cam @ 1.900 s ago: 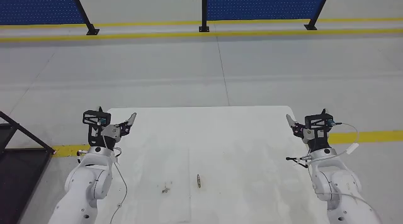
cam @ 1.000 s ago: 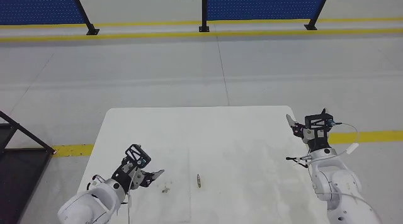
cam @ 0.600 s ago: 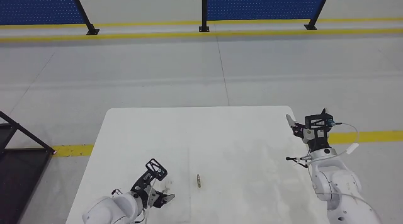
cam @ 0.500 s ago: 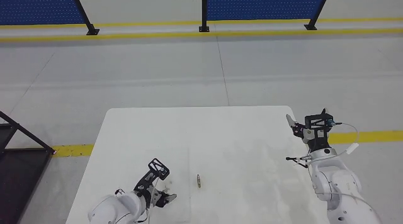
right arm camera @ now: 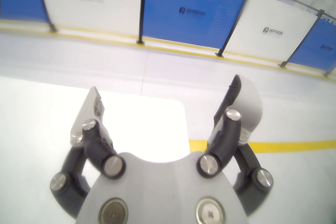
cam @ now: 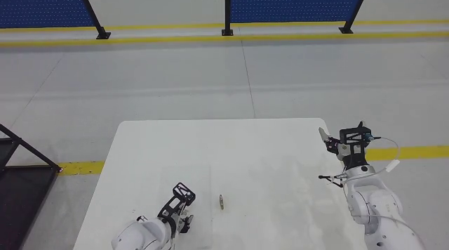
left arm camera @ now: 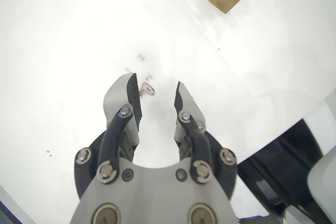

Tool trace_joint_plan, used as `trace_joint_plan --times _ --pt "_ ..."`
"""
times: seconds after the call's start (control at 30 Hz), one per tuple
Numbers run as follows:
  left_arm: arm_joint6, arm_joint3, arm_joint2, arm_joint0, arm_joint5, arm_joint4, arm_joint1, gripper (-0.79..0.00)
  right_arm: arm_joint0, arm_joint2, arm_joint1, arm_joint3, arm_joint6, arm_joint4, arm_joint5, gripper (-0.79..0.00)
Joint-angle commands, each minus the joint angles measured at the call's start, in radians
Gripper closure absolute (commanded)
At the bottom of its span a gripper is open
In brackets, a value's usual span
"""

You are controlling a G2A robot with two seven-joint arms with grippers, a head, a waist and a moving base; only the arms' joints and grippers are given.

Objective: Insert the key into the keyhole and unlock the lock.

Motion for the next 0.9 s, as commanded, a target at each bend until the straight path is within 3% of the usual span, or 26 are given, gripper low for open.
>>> trace_joint_plan --times 0.0,0.37,0.6,0.77,0.87 --pt "0.003 0.008 0.003 -0.004 0.004 0.005 0.001 -0.302 0.0 0.0 0.0 0.0 0.0 0.0 0.0 -0.785" --pt "0.006 0.034 0.019 -0.022 0.028 0.023 0.002 -0.246 0.0 0.0 0.0 0.0 0.0 0.0 0.0 -0.785" --pt "0.004 0.041 0.026 -0.03 0.029 0.031 0.004 -0.188 0.0 0.0 0.0 0.0 0.0 0.0 0.0 -0.785" --pt "0.005 0.035 0.026 -0.026 0.036 0.039 0.006 -0.099 0.0 0.0 0.0 0.0 0.0 0.0 0.0 -0.785" --pt "0.01 0.031 0.025 -0.022 0.037 0.041 0.008 -0.102 0.0 0.0 0.0 0.0 0.0 0.0 0.0 -0.785"
